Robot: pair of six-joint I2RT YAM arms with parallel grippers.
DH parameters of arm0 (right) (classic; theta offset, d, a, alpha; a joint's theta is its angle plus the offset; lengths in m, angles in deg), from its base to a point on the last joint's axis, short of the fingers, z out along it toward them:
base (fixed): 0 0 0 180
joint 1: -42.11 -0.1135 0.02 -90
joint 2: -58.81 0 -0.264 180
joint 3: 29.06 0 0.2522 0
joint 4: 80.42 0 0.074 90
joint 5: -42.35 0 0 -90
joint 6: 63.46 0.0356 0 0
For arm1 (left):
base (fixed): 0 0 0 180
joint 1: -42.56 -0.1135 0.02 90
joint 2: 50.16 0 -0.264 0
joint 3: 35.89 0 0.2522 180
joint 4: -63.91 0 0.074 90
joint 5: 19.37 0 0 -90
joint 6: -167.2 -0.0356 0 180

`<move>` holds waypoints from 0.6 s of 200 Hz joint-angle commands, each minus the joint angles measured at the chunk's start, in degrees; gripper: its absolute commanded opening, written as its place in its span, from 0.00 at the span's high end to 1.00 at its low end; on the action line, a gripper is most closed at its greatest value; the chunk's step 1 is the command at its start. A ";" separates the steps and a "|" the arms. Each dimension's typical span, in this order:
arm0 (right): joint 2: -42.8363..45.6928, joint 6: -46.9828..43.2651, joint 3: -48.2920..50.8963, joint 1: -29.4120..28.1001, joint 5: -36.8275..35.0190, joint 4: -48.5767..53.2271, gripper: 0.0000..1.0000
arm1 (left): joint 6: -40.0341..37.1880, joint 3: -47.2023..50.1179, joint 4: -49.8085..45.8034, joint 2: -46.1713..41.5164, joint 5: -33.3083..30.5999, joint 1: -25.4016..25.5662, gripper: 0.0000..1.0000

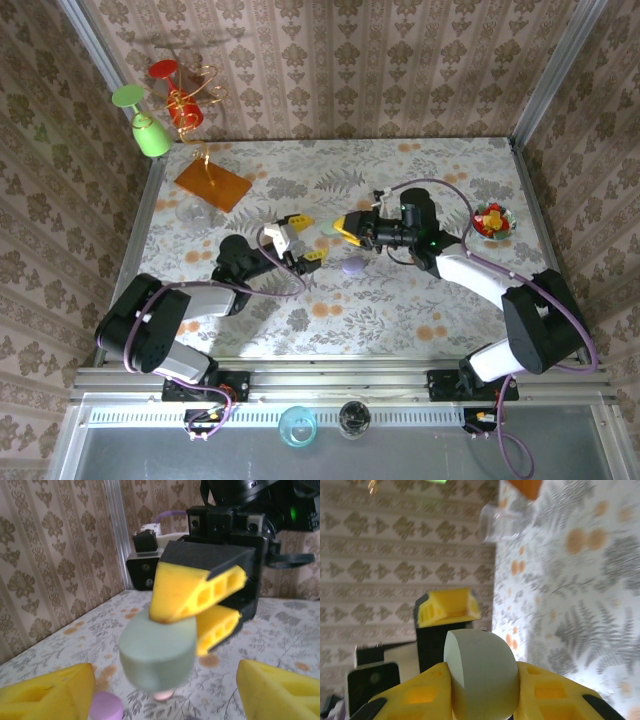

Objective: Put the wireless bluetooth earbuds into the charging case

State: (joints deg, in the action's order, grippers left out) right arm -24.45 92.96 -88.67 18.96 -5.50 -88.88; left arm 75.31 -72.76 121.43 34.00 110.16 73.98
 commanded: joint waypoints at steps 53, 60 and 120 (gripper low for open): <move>5.40 -14.05 7.49 8.33 -16.88 16.59 0.85 | -8.88 1.90 -15.04 -7.08 2.45 -0.13 0.03; 5.16 -14.44 8.29 8.81 -17.65 16.71 0.85 | -9.85 1.69 -16.78 -7.61 2.97 -0.14 0.03; 0.64 -15.98 12.58 9.58 -21.71 15.36 0.84 | -14.94 -2.06 -33.19 -10.93 10.23 -0.22 0.03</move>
State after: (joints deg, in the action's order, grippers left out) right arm -21.98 79.01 -77.68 28.35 -23.80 -73.54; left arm 64.45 -71.78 97.63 25.10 115.80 73.98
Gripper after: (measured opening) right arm 0.285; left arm 0.974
